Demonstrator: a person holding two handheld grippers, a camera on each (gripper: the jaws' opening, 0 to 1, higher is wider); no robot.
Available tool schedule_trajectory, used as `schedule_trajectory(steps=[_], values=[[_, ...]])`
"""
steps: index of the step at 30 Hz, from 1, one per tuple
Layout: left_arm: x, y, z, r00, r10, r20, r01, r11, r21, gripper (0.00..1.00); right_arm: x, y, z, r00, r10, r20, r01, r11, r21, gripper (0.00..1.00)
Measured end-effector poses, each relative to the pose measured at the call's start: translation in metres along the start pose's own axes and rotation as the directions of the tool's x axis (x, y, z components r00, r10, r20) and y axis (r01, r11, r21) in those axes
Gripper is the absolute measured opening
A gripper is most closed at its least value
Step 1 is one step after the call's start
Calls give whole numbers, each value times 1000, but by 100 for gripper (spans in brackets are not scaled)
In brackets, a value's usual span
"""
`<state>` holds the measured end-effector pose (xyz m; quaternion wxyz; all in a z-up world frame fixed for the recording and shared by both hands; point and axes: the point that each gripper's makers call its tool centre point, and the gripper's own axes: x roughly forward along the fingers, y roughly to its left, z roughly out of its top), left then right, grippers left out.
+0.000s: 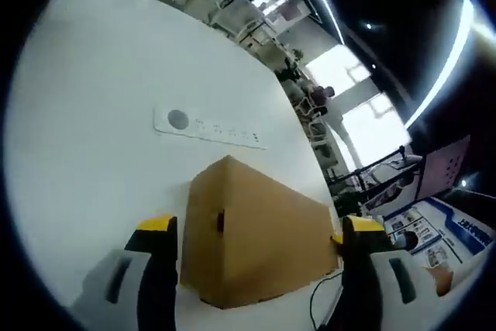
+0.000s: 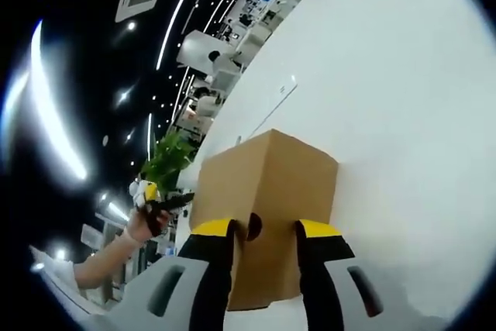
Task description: Operate the shoe box by opening the lid, removing the specified soft item, and placing it in the target area until the item is outside and the box remains undamaged.
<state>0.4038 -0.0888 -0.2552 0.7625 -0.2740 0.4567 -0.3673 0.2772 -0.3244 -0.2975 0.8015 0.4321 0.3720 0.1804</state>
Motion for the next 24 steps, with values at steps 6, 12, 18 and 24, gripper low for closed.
schedule_trajectory(steps=[6, 12, 18, 24], values=[[14, 11, -15, 999, 8, -39, -10, 999, -50, 87, 0, 0, 2, 1000, -3, 2, 3, 1000, 6, 31], [26, 22, -35, 993, 39, -116, -44, 998, -38, 87, 0, -1, 3, 1000, -4, -5, 4, 1000, 9, 31], [28, 27, -40, 993, 27, -114, -36, 997, -73, 86, 1, -2, 4, 1000, -4, -3, 4, 1000, 14, 31], [31, 34, -43, 992, 30, -120, -42, 994, -98, 83, 0, -3, 3, 1000, -3, -4, 3, 1000, 15, 31]])
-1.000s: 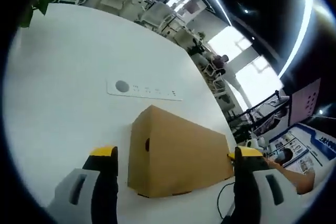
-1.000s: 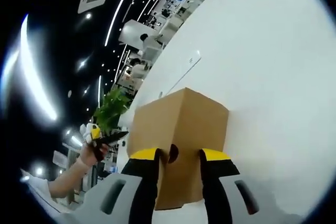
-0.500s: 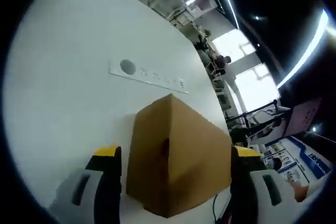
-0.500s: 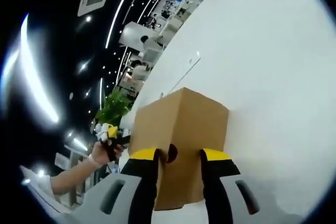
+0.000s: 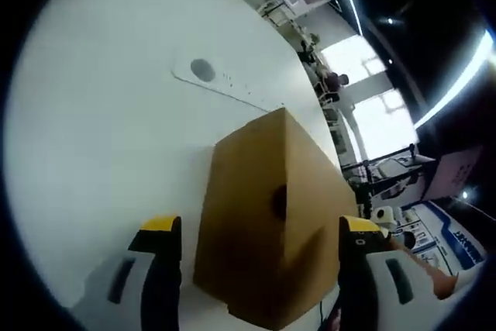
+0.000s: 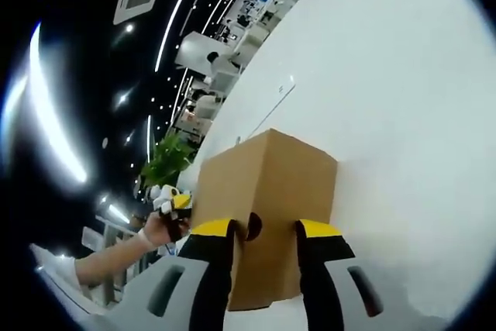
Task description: Operate the shoe box by opening the lid, removing the specified soft item, and placing it in the target area until the item is outside and the box remains undamaged.
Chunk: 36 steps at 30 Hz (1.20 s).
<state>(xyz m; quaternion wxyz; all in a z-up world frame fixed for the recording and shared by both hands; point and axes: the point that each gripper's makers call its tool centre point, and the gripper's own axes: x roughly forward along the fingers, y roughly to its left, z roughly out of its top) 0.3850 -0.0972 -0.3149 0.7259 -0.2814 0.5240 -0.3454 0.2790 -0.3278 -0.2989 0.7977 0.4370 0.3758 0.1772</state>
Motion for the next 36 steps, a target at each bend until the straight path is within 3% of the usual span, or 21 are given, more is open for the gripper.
schedule_trajectory(steps=[7, 17, 25, 36], values=[[-3, 4, 5, 999, -7, 36, 8, 999, -33, 79, -1, -1, 0, 1000, 2, 3, -2, 1000, 9, 31], [-2, 7, 5, 999, -24, 36, 25, 999, -35, 72, -1, -1, 0, 1000, 3, 5, -3, 1000, 8, 31], [0, -7, 8, 995, -98, 35, 99, 994, -36, 56, -1, -1, 1, 1000, 3, 10, -3, 1000, 8, 31], [0, -8, 9, 993, -99, 62, 102, 994, -47, 54, -1, -1, 2, 1000, 0, 8, 0, 1000, 4, 31]])
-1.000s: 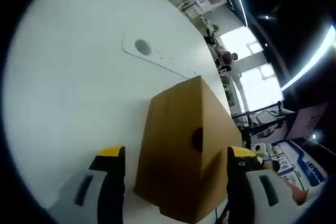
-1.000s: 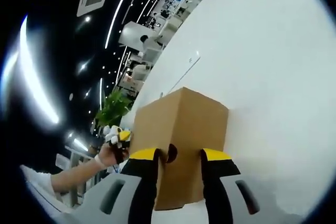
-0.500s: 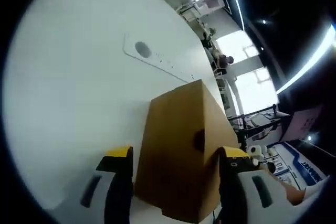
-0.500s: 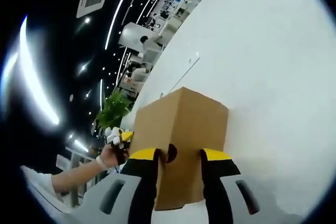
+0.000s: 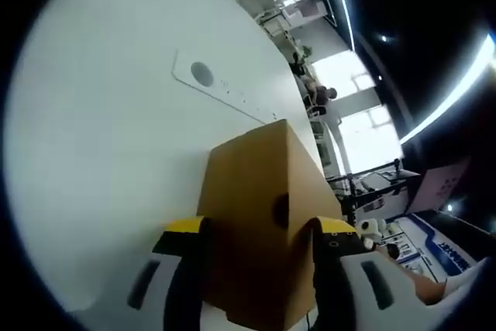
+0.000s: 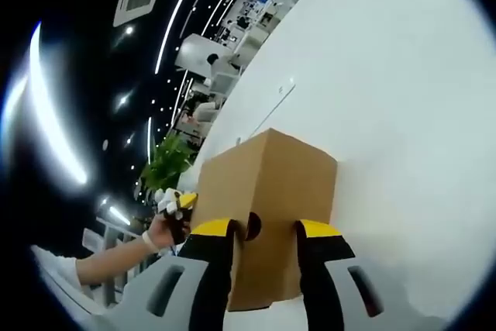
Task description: Operate the shoe box by opening the lid, removing the specified soft item, and placing it in the target area until the item is outside and the box remains undamaged.
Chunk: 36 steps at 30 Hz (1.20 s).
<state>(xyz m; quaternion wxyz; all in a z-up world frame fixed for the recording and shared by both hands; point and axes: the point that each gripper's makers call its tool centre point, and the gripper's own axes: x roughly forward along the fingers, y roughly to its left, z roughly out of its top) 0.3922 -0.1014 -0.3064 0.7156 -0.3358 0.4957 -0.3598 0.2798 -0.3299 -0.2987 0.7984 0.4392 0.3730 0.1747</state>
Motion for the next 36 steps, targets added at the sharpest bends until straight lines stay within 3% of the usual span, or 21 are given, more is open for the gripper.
schedule_trajectory(steps=[11, 15, 36], values=[[-11, -3, 9, 1000, -26, 5, 26, 1000, 1, 39, 0, 1, 0, 1000, 1, -6, -1, 1000, -2, 31], [-17, -4, 16, 997, -64, 40, 66, 996, -54, 31, 0, 1, 0, 1000, 4, -5, -4, 1000, -6, 31], [-14, -5, 13, 998, -48, 38, 50, 998, -45, 30, 0, 0, -1, 1000, -9, -18, 9, 1000, 0, 31]])
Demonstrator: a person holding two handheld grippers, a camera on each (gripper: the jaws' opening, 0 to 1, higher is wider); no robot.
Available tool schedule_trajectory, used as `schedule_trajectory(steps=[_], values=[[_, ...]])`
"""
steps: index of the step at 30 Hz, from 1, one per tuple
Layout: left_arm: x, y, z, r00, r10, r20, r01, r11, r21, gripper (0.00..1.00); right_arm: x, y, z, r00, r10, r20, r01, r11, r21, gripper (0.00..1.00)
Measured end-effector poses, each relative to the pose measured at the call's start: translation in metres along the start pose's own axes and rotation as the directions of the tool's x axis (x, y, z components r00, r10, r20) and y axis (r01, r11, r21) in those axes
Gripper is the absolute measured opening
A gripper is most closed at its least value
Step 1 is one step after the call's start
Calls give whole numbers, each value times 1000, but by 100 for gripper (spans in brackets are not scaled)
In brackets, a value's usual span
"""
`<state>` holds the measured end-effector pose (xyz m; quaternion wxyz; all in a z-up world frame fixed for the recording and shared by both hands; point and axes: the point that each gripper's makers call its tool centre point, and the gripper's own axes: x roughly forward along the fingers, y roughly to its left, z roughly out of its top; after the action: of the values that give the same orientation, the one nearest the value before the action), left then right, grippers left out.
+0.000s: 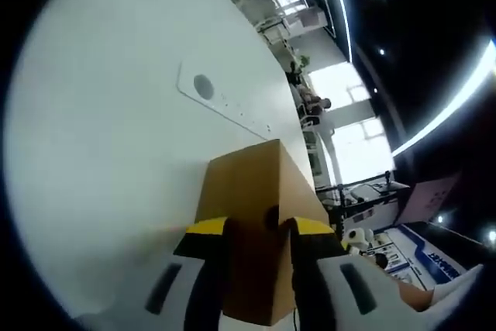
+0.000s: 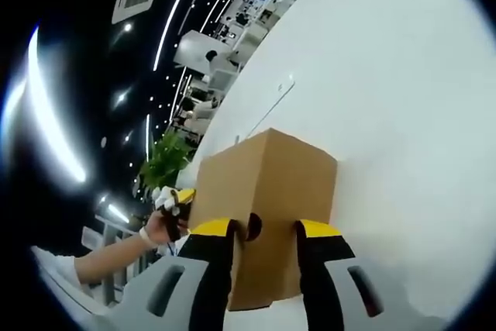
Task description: Operate the shoe box by opening the lid, removing the specified soft item, and placing it in the target area until the item is outside and the box remains undamaged.
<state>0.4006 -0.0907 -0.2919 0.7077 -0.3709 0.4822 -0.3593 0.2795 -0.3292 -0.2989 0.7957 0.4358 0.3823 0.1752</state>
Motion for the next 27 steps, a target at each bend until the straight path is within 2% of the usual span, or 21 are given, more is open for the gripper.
schedule_trajectory(steps=[15, 20, 24, 27], values=[[-1, 1, -1, 999, -1, 45, 2, 1000, -9, 30, 0, 1, 0, 999, -10, -41, 10, 1000, -6, 30], [-2, 0, -1, 998, -3, 58, 4, 1000, -18, 30, 0, 1, -1, 1000, -8, -25, 8, 1000, 0, 31], [-2, 0, -2, 998, 2, 64, -1, 1000, -19, 30, 0, 0, -1, 999, -4, -36, 4, 1000, -5, 31], [-2, 0, -2, 998, 5, 57, -4, 1000, -26, 30, 0, 1, 0, 1000, -2, -15, 2, 1000, 7, 31]])
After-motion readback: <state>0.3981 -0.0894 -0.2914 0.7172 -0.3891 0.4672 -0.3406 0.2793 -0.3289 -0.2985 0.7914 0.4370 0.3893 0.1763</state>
